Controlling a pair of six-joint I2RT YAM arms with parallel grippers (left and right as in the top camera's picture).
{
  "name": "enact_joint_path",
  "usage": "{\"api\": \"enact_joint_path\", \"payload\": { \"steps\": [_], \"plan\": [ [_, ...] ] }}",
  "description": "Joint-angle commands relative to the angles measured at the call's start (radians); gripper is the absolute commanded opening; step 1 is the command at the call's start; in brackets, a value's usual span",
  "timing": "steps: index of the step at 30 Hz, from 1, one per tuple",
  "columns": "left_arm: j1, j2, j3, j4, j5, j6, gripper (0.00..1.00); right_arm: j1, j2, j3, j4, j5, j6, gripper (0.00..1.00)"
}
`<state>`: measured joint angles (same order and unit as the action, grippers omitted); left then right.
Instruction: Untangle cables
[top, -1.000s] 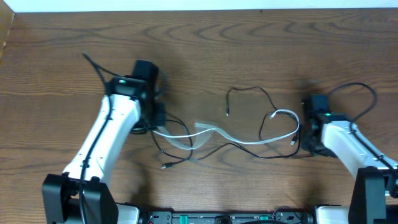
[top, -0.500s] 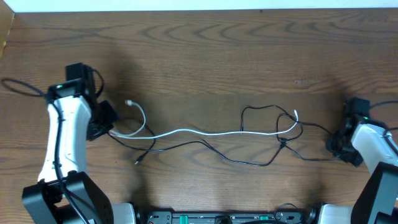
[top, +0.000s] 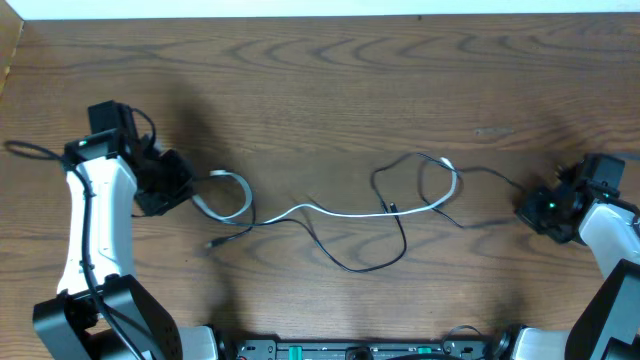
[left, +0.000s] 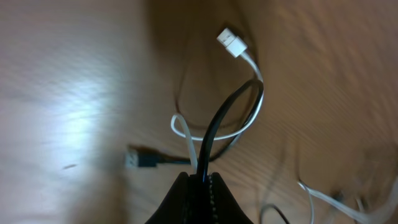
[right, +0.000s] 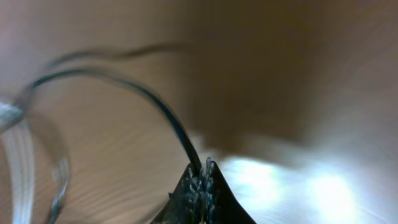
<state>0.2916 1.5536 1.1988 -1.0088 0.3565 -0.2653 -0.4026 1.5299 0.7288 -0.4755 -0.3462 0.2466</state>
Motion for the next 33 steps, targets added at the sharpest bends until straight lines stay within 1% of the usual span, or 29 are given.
{"api": "enact_joint_path", "payload": {
  "steps": [1,3,4,11,12,13,15,17,19,21,23,27,29,33],
  "plan": [
    [-0.063,0.011,-0.004,0.010,0.152,0.090,0.07,0.041,0.002,-0.003,0.034,-0.535,-0.257,0.01],
    [-0.106,0.011,-0.004,0.022,0.152,0.091,0.07,0.067,0.000,-0.003,0.051,-0.637,-0.289,0.01],
    [-0.128,0.011,-0.004,0.027,0.152,0.091,0.08,0.080,-0.001,-0.003,0.061,-0.657,-0.290,0.01],
    [-0.295,0.011,-0.004,0.055,0.148,0.102,0.08,0.200,-0.066,0.000,0.091,-0.662,-0.290,0.01],
    [-0.315,0.011,-0.004,0.057,0.148,0.109,0.11,0.218,-0.087,0.005,0.090,-0.652,-0.289,0.01],
    [-0.346,0.011,-0.004,0.060,0.149,0.116,0.22,0.240,-0.120,0.011,0.090,-0.641,-0.289,0.01],
    [-0.385,0.011,-0.004,0.065,0.149,0.115,0.30,0.266,-0.167,0.024,0.079,-0.597,-0.287,0.01],
    [-0.426,0.011,-0.004,0.069,0.149,0.115,0.42,0.294,-0.222,0.048,0.041,-0.522,-0.285,0.01],
    [-0.471,0.011,-0.004,0.077,0.149,0.116,0.52,0.325,-0.278,0.076,-0.002,-0.459,-0.285,0.01],
    [-0.518,0.011,-0.004,0.092,0.149,0.116,0.57,0.356,-0.330,0.099,-0.031,-0.415,-0.285,0.01],
    [-0.585,0.011,-0.004,0.128,0.149,0.116,0.59,0.400,-0.407,0.125,-0.037,-0.404,-0.285,0.01],
    [-0.653,0.011,-0.004,0.169,0.148,0.115,0.59,0.435,-0.492,0.149,-0.032,-0.416,-0.285,0.01],
    [-0.687,0.011,-0.004,0.187,0.148,0.115,0.59,0.444,-0.544,0.154,-0.006,-0.470,-0.285,0.01],
    [-0.704,0.011,-0.004,0.188,0.149,0.115,0.59,0.444,-0.597,0.154,0.036,-0.559,-0.285,0.01]
  ]
}}
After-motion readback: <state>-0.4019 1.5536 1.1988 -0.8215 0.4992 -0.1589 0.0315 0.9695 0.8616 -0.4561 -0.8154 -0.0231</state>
